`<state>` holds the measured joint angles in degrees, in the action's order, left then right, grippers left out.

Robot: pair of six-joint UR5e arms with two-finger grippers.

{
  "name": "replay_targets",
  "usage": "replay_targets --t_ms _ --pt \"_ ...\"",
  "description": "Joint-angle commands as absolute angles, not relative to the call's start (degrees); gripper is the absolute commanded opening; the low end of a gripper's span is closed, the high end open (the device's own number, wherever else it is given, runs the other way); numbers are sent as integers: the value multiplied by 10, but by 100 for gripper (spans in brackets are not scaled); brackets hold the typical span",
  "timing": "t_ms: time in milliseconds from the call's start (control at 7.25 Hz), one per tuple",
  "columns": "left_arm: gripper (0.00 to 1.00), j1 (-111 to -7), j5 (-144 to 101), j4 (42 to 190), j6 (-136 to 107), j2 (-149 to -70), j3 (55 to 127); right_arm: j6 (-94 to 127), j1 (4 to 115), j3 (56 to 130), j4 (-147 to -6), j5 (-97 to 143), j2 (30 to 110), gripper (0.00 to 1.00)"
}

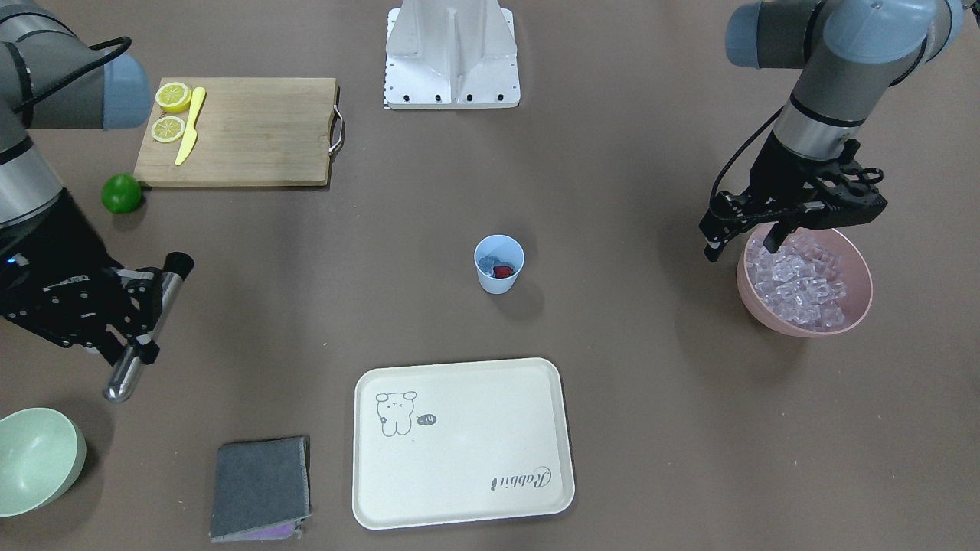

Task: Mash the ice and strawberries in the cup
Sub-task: 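Carry the pestle back and stand it upright near the green bowl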

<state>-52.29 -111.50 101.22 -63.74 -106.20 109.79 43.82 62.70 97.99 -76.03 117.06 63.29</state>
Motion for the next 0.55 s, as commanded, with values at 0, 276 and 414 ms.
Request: replay_targets --t_ms 0,276,414 --pt "97 -506 -1093 1012 -611 -1075 1085 317 669 927 -848 1245 650 0" --pt "97 -505 -1089 1013 -611 -1078 1093 236 674 868 -845 1276 691 0" --pt "97 -504 -1088 1013 -611 -1078 1093 216 669 865 -843 1271 711 0"
